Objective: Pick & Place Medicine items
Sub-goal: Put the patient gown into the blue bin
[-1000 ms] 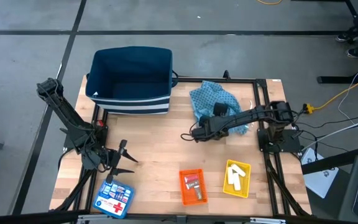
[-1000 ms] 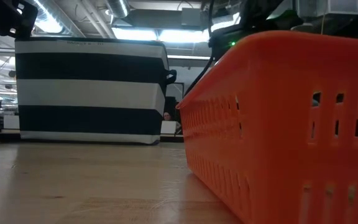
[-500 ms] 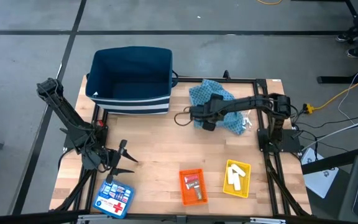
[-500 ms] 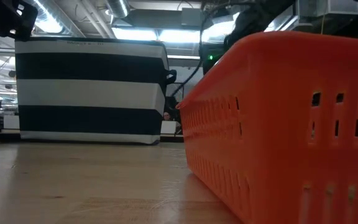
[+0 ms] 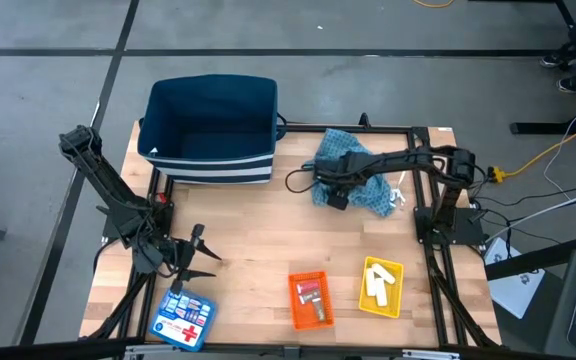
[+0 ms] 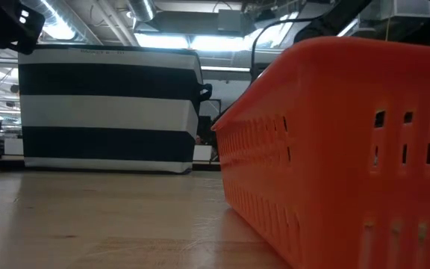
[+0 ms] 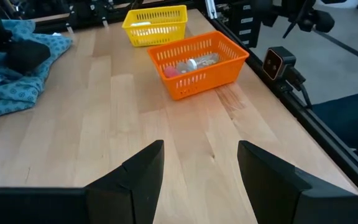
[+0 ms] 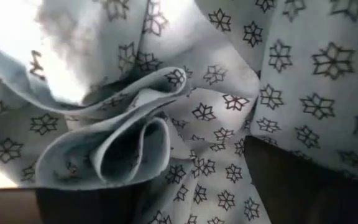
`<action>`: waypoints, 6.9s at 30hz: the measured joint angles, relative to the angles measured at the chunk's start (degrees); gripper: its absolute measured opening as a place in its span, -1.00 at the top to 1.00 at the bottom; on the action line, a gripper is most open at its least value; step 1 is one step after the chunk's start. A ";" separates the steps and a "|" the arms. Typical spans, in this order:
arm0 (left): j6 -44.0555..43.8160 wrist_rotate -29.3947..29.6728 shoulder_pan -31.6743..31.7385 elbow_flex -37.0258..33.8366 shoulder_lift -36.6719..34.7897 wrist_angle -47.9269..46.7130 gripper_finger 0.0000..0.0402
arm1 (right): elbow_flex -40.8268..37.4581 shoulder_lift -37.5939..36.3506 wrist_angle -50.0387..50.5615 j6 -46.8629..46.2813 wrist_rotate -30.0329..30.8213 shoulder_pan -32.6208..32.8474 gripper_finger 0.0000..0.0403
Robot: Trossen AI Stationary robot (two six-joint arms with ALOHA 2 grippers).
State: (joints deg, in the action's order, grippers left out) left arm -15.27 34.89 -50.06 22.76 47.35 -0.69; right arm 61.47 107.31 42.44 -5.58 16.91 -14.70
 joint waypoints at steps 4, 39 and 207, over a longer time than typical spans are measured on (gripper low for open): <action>-0.45 0.00 0.00 0.00 0.00 0.02 0.00 | -0.02 0.00 -1.52 -2.41 -2.97 -0.11 -0.09; -2.07 -1.53 -0.07 0.00 0.00 0.87 0.00 | -0.68 -13.95 -13.43 -21.13 -6.50 8.20 0.97; -2.09 -3.19 -0.07 0.00 0.07 1.70 0.00 | -15.28 -21.47 -42.03 -19.90 11.15 19.47 -0.44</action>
State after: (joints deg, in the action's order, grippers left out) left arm -17.37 31.70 -50.13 22.76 47.42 1.02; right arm 46.19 85.84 0.41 -25.48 28.06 4.77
